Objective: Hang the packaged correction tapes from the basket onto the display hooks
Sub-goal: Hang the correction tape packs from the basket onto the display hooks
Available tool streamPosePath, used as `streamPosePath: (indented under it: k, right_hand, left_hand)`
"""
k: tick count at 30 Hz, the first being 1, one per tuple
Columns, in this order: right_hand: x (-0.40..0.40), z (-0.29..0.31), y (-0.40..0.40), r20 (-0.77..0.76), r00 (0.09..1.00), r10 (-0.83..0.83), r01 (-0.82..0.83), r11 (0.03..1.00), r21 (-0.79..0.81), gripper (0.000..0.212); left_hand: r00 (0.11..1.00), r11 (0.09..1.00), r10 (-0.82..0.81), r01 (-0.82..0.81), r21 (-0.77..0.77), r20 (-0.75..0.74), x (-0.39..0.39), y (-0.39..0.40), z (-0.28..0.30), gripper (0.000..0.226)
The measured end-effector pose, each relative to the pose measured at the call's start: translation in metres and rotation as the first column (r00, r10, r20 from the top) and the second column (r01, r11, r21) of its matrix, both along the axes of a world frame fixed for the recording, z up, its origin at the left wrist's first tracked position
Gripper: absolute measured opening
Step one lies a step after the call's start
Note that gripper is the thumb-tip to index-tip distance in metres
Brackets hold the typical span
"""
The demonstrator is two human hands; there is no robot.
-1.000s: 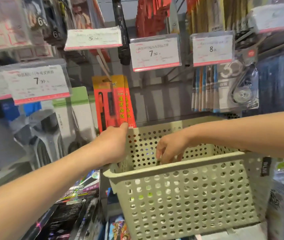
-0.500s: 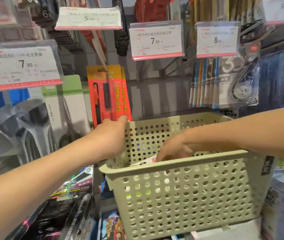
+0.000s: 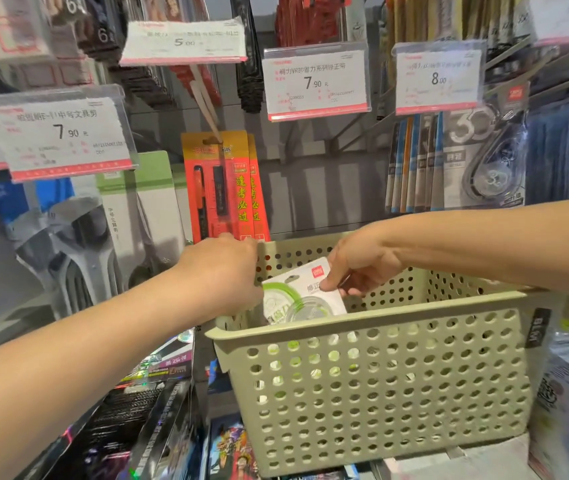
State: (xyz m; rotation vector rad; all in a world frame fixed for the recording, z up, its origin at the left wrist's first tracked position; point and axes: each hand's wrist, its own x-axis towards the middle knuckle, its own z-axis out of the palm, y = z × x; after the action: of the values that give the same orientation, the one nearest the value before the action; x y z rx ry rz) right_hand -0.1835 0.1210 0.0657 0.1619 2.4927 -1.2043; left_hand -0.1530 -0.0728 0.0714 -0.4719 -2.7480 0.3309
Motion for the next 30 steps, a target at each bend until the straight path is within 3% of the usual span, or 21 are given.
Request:
streamPosePath:
  k: [2,5,7,8,10,12,15,19,24,30]
  right_hand:
    - [0.009,0.007,0.006,-0.058,0.998,-0.023,0.021,1.0,-0.019,0.015]
    - [0.021,0.015,0.014,-0.158,0.985,-0.064,0.049,0.994,-0.096,0.014]
    - [0.029,0.02,0.018,-0.22,0.972,-0.085,0.056,0.989,-0.134,0.007]
    - [0.032,0.021,0.021,-0.253,0.963,-0.088,0.05,0.987,-0.156,0.02]
    - [0.037,0.024,0.027,-0.312,0.946,-0.093,0.03,0.979,-0.201,0.037]
    - [0.043,0.025,0.03,-0.366,0.927,-0.079,-0.008,0.973,-0.229,0.034]
    - [0.049,0.029,0.033,-0.413,0.906,-0.095,-0.034,0.955,-0.294,0.021]
    - [0.052,0.029,0.037,-0.439,0.894,-0.093,-0.072,0.936,-0.345,0.025]
    - [0.047,0.028,0.039,-0.474,0.877,-0.074,-0.129,0.915,-0.382,0.031]
    - [0.041,0.038,0.038,-0.475,0.879,-0.036,-0.196,0.881,-0.43,0.029]
  left_hand:
    - [0.994,1.0,-0.011,0.011,-0.007,-0.105,0.002,0.002,0.0,0.056]
    - [0.975,0.957,-0.154,0.188,0.219,-0.161,0.004,0.004,0.003,0.062]
    - [0.951,0.825,-0.289,0.305,0.475,-0.108,0.005,0.005,0.006,0.07]
    - [0.934,0.738,-0.345,0.33,0.588,-0.091,0.004,0.005,0.007,0.075]
    - [0.917,0.585,-0.392,0.307,0.751,-0.069,0.002,0.006,0.007,0.083]
    - [0.92,0.478,-0.391,0.228,0.848,-0.026,-0.002,0.007,0.006,0.089]
    - [0.912,0.352,-0.406,0.101,0.93,0.054,-0.006,0.009,0.003,0.087]
    - [0.824,0.191,-0.556,-0.007,0.982,0.114,-0.006,0.01,0.0,0.064]
    - [0.761,0.178,-0.64,0.009,0.984,0.109,-0.004,0.012,0.001,0.04]
    - [0.745,0.081,-0.667,0.044,0.996,0.021,-0.006,0.014,-0.001,0.039]
